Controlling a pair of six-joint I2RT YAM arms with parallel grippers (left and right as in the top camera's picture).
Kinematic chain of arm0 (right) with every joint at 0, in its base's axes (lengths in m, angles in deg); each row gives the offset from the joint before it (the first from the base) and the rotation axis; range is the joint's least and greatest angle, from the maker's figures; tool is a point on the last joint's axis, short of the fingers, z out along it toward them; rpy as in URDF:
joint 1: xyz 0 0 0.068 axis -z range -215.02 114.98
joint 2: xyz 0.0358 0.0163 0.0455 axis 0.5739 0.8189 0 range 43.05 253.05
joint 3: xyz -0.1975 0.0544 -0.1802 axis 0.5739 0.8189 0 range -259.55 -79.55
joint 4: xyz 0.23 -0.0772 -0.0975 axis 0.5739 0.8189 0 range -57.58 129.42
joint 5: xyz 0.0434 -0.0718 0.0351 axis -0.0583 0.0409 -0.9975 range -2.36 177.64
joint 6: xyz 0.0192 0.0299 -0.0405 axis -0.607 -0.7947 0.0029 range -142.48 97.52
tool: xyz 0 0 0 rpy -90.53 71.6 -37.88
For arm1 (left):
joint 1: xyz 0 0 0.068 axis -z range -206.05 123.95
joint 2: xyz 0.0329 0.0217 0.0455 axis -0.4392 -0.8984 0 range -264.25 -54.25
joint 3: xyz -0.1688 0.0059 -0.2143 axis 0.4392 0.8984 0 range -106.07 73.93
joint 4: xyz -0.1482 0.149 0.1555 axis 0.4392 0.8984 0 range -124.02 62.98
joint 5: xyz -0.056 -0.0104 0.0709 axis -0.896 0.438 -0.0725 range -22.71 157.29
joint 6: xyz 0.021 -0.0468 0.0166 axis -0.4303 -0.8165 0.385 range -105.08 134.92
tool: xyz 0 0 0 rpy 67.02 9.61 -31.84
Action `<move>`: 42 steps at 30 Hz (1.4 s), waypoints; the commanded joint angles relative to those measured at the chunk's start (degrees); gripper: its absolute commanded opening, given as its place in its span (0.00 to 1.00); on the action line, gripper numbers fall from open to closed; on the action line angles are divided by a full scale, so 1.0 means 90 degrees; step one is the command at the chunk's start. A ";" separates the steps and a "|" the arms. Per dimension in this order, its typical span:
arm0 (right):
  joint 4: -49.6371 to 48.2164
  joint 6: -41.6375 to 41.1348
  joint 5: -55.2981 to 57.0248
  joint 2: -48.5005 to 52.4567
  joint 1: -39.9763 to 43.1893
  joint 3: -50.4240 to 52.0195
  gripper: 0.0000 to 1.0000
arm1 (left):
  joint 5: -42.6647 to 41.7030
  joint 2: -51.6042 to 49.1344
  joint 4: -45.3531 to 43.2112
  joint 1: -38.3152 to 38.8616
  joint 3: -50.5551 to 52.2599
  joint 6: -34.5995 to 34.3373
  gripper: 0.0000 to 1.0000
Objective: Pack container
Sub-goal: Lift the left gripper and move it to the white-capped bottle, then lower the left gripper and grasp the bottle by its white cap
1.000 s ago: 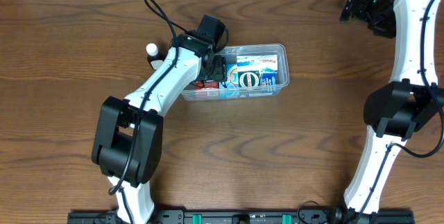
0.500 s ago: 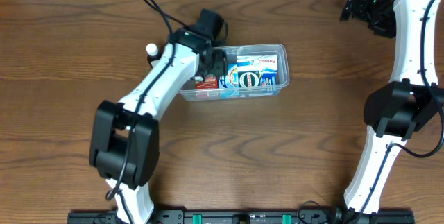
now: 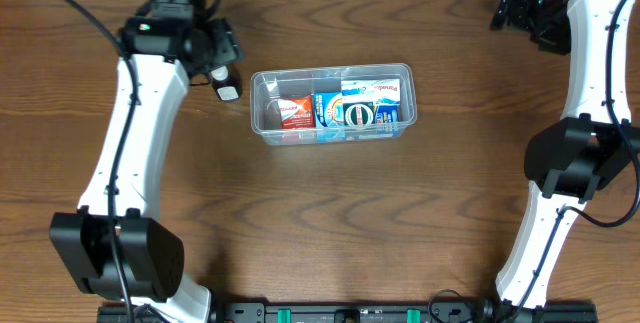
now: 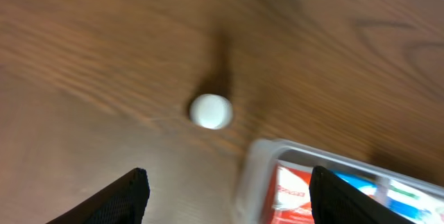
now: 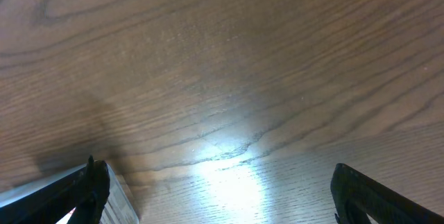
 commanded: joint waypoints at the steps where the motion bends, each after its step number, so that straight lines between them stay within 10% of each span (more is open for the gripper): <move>1: 0.0000 0.0058 -0.0041 -0.0032 -0.0015 -0.0109 0.99 | 0.0134 -0.0158 0.0034 -0.0189 0.0002 0.0284 0.75; 42: 0.0000 0.0058 -0.0044 -0.0032 -0.0017 -0.0109 0.99 | 0.0124 -0.1705 -0.0831 -0.0284 0.0032 0.2127 0.62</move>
